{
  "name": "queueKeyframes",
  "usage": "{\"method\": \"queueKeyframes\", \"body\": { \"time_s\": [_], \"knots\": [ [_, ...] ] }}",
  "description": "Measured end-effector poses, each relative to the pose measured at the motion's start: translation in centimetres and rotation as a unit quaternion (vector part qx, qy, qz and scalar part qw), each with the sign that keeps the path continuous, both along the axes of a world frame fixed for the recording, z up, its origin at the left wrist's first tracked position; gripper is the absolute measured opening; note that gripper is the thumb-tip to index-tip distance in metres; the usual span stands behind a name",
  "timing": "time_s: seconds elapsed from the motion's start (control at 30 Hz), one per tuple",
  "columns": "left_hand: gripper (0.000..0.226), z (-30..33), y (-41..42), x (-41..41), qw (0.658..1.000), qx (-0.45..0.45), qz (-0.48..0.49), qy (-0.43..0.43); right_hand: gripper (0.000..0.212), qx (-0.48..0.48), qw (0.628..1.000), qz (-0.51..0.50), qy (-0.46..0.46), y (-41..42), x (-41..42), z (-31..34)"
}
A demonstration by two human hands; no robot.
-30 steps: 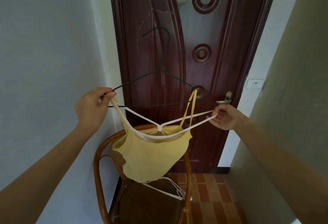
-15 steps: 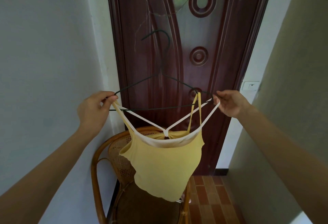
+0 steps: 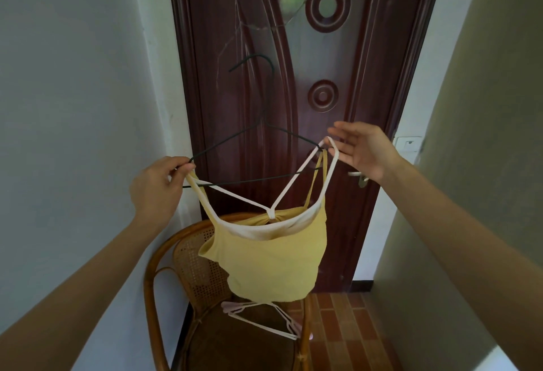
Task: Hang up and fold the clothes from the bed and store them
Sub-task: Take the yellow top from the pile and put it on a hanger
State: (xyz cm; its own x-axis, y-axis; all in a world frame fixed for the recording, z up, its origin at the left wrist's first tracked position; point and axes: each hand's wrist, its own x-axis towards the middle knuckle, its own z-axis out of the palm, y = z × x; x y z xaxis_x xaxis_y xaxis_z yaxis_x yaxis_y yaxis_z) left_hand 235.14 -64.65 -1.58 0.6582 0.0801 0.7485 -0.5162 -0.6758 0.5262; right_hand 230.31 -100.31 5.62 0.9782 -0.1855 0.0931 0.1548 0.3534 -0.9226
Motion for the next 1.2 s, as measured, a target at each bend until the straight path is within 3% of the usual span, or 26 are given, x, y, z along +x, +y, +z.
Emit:
{"method": "queueKeyframes", "body": {
  "time_s": [0.2, 0.47, 0.57, 0.7, 0.77, 0.87, 0.97, 1.2],
  "knots": [
    [0.020, -0.5, -0.3, 0.5, 1.000, -0.018, 0.005, 0.018, 0.015, -0.138, 0.989, 0.057, -0.012, 2.1, -0.1, 0.7],
    [0.019, -1.0, 0.2, 1.0, 0.998, -0.039, 0.005, 0.046, 0.008, -0.293, 0.953, -0.079, 0.024, 1.1, 0.8, -0.4],
    [0.020, -1.0, 0.2, 0.9, 0.998, -0.043, 0.009, 0.049, 0.017, -0.421, 0.900, -0.114, -0.022, 0.7, 1.8, -1.3],
    [0.019, -0.7, -0.3, 0.8, 0.998, -0.047, -0.003, 0.049, 0.037, -0.555, 0.825, -0.054, -0.085, 1.4, 3.1, -2.0],
    [0.018, -0.5, -0.6, 0.7, 0.998, -0.046, -0.006, 0.045, 0.032, -0.617, 0.776, -0.066, -0.111, 2.0, 3.2, -2.0],
    [0.017, -0.4, -0.8, 0.6, 0.998, -0.048, -0.008, 0.042, 0.013, -0.654, 0.739, -0.104, -0.127, 2.2, 3.7, -2.2],
    [0.016, -0.3, -0.7, 0.6, 0.998, -0.044, -0.008, 0.037, 0.014, -0.681, 0.716, -0.118, -0.104, 1.3, 4.1, -2.7],
    [0.015, -0.4, -1.0, 1.2, 0.999, -0.026, -0.023, 0.019, 0.014, -0.666, 0.735, -0.118, -0.040, -1.2, 3.3, -3.9]
  ]
}}
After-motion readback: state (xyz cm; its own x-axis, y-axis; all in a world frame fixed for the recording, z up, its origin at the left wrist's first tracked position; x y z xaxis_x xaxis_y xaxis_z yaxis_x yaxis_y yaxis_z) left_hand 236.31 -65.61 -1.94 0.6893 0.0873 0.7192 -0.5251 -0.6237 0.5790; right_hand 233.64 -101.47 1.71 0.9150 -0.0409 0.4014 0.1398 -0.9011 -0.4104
